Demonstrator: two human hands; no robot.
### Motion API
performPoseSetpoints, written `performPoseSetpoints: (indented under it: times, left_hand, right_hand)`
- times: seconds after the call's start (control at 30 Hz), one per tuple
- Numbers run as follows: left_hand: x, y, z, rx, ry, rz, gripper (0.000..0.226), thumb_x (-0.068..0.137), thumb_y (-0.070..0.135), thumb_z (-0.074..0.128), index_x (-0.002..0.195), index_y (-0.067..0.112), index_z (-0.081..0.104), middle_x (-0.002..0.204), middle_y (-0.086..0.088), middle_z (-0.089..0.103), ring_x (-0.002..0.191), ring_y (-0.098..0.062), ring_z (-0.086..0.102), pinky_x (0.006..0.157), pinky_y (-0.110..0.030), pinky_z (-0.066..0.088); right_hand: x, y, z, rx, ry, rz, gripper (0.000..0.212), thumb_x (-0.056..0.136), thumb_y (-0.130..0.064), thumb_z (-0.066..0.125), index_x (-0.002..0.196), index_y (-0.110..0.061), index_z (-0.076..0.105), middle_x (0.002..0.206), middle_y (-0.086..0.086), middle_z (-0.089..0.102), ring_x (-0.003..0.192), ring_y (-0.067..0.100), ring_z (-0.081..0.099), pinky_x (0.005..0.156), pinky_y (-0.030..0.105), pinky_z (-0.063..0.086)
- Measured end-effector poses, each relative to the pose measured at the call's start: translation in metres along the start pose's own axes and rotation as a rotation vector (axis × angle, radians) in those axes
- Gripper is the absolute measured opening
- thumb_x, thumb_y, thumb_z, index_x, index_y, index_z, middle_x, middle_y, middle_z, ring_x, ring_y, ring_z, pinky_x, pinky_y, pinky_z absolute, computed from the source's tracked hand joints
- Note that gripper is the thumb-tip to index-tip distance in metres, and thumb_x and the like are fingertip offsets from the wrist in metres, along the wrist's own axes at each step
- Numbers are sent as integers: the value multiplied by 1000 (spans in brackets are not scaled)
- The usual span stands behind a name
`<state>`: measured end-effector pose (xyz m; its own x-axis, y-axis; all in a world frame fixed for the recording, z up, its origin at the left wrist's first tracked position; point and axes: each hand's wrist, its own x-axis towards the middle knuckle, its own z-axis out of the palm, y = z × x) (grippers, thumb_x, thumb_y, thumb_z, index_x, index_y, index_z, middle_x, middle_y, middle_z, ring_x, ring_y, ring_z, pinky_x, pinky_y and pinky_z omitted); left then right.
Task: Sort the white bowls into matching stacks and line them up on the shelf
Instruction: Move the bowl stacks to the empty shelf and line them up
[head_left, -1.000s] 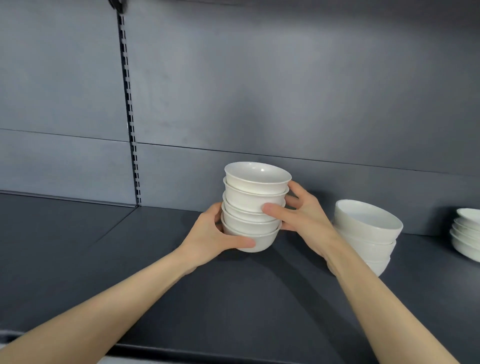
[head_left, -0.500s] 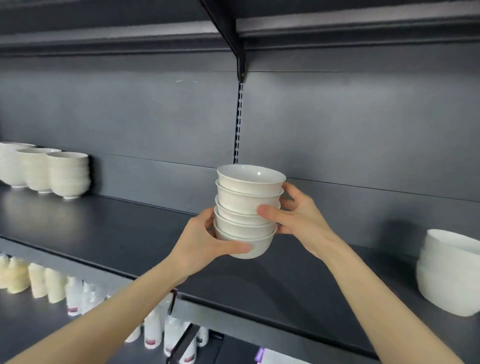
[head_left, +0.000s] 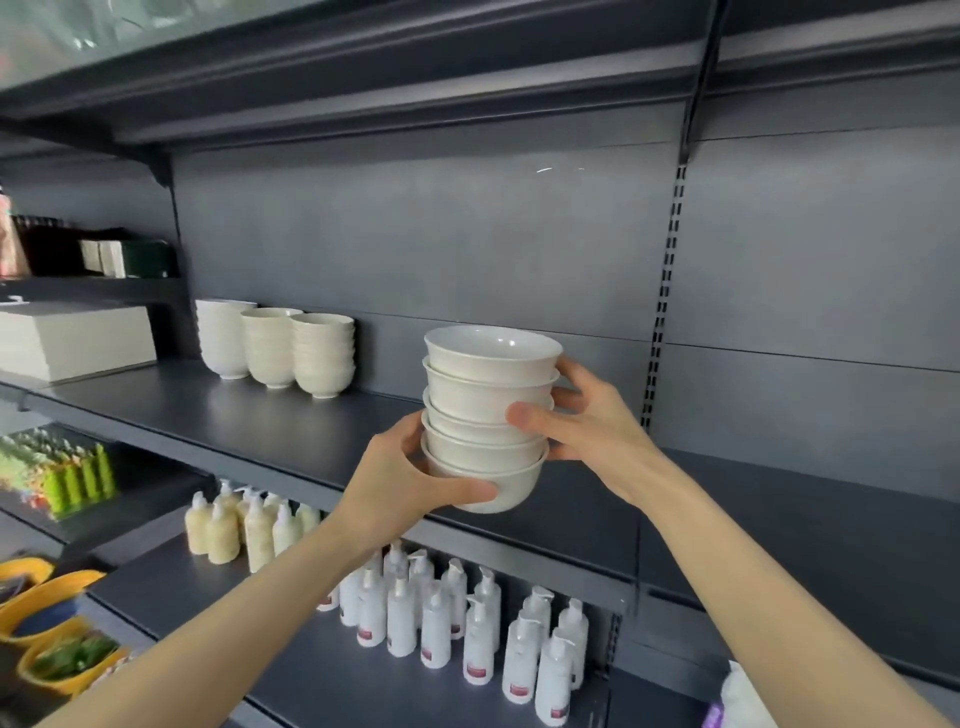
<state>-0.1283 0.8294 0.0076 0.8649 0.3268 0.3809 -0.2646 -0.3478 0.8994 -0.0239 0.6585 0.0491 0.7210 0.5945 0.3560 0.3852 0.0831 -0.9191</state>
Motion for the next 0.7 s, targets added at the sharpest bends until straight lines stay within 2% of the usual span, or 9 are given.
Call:
performPoseSetpoints:
  times: [0.33, 0.5, 0.7]
  left_hand:
    - [71, -64, -99, 3, 58, -5, 63, 57, 8, 91, 110, 23, 62, 101, 11, 73, 93, -6, 69, 81, -23, 55]
    - [121, -97, -139, 15, 75, -14, 57, 57, 3, 89, 103, 26, 63, 92, 16, 74, 87, -1, 68, 70, -13, 52]
    - [181, -136, -177, -1, 25, -30, 58, 58, 6, 89, 105, 27, 61, 91, 16, 73, 86, 1, 68, 66, -11, 51]
  right_hand:
    - [116, 35, 88, 9, -48, -12, 67, 73, -19, 80, 130, -32, 47, 120, -1, 64, 109, 16, 64, 83, 44, 58]
    - [180, 57, 119, 5, -55, -9, 66, 73, -20, 80, 128, -35, 47, 121, -2, 63, 108, 15, 64, 85, 45, 57]
    - [242, 83, 146, -29, -24, 27, 73, 72, -22, 81, 135, -30, 45, 120, -2, 63, 107, 15, 65, 86, 46, 57]
